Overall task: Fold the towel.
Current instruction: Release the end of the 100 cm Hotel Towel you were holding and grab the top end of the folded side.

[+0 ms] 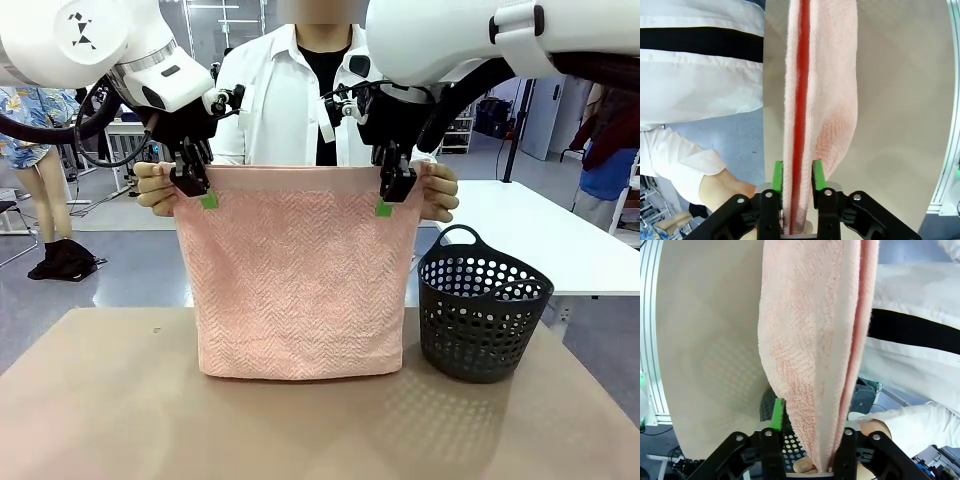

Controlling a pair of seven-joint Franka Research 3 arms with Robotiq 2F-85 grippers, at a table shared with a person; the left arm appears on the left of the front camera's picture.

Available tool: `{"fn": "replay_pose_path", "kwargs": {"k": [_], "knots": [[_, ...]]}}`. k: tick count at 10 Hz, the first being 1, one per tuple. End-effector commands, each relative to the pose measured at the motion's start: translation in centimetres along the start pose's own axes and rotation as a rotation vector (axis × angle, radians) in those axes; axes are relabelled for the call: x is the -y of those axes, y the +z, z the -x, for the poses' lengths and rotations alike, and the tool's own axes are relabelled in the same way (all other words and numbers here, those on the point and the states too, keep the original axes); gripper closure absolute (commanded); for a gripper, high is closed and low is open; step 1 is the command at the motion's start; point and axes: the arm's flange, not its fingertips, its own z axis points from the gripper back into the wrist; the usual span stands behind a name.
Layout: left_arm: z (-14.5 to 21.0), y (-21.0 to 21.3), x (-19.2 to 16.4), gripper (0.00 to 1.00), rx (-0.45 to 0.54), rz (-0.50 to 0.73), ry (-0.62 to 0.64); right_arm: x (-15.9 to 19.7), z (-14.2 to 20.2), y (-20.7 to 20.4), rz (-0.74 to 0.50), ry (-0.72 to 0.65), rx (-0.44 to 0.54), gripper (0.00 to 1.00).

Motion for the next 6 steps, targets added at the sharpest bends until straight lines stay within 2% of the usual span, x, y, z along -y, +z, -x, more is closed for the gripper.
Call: {"fn": "replay_pose_path", "kwargs": {"k": [1, 6], "knots": [[-0.04, 0.30, 0.66, 1.00, -0.035, 0.009, 0.000, -0.46, 0.00, -0.28, 0.017, -0.022, -0.023, 1.00], [0.16, 0.36, 1.31, 1.00, -0.023, 0.007, 0.003, -0.86, 0.24, -0.44, 0.023, -0.033, -0.011, 1.00]]}}
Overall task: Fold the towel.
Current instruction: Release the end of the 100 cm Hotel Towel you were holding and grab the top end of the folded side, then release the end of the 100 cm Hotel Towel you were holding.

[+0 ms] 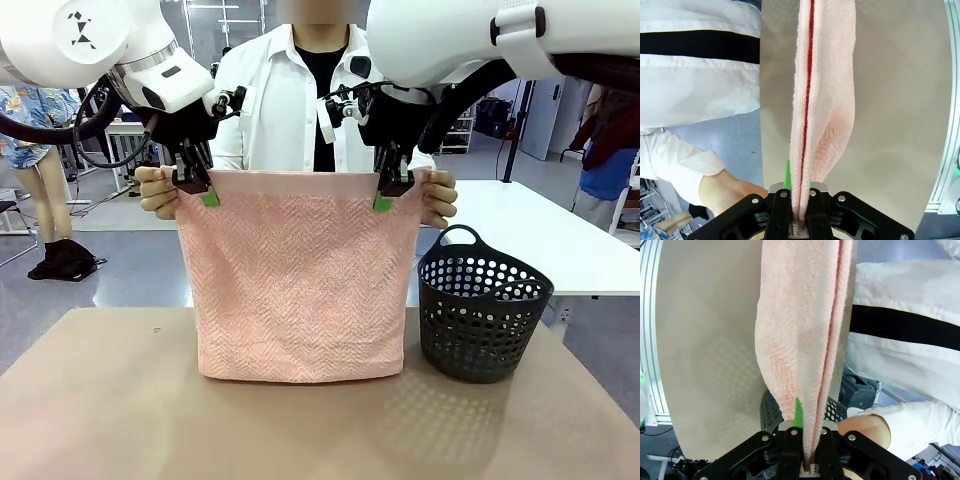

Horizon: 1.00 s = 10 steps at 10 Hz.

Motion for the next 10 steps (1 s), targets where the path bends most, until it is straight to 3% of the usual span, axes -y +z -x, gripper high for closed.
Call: {"fn": "replay_pose_path", "kwargs": {"k": [1, 10], "knots": [[0.6, 0.0, 0.9, 1.00, -0.026, 0.006, 0.006, -0.6, 0.3, -0.4, 0.022, -0.044, -0.001, 1.00], [0.0, -0.1, 0.1, 1.00, -0.001, 0.002, 0.000, 0.0, 0.0, -0.1, 0.002, -0.005, 0.001, 1.00]]}}
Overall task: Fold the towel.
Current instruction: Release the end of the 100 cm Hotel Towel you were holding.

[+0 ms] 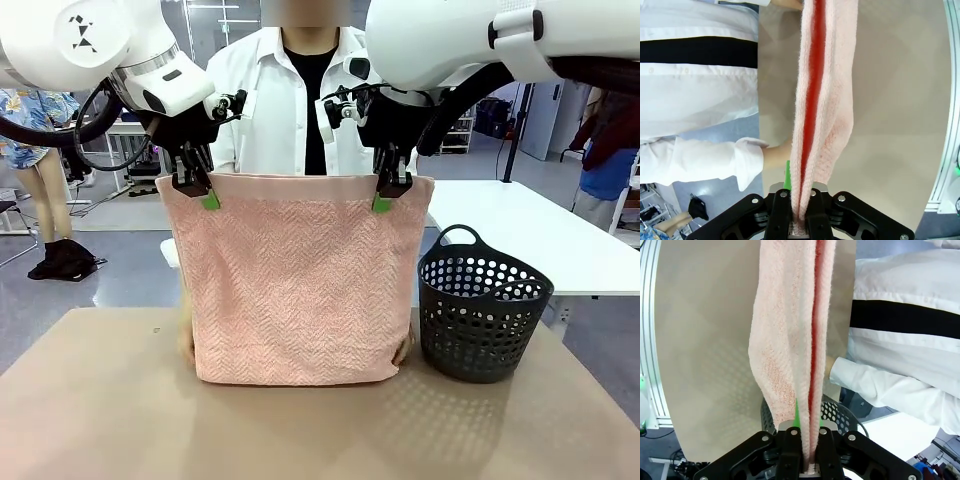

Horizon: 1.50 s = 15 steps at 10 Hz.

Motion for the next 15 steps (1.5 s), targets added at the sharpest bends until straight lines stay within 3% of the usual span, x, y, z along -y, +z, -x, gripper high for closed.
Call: {"fn": "replay_pose_path", "kwargs": {"k": [1, 15], "knots": [[0.06, 0.23, -0.10, 1.00, 0.001, -0.004, 0.004, -0.03, 0.08, 0.12, 0.000, 0.011, -0.001, 1.00], [0.06, 0.23, -0.10, 1.00, 0.001, -0.004, 0.004, -0.03, 0.08, 0.12, 0.000, 0.011, -0.001, 1.00]]}}
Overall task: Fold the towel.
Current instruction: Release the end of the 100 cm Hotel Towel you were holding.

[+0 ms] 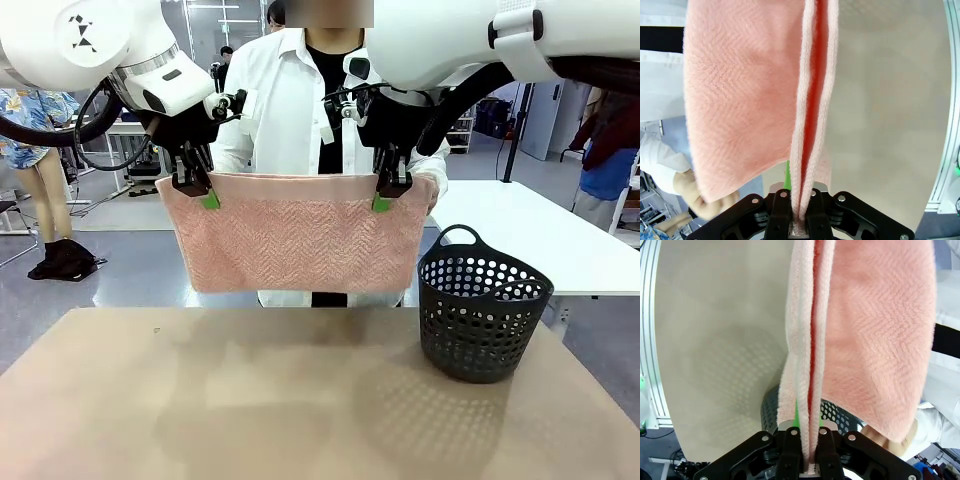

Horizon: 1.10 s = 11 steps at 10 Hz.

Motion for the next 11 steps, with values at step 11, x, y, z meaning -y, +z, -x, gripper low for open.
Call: {"fn": "replay_pose_path", "kwargs": {"k": [11], "knots": [[0.07, 0.19, -0.08, 1.00, 0.000, -0.003, 0.004, -0.03, 0.10, 0.10, 0.000, 0.011, -0.002, 1.00]]}}
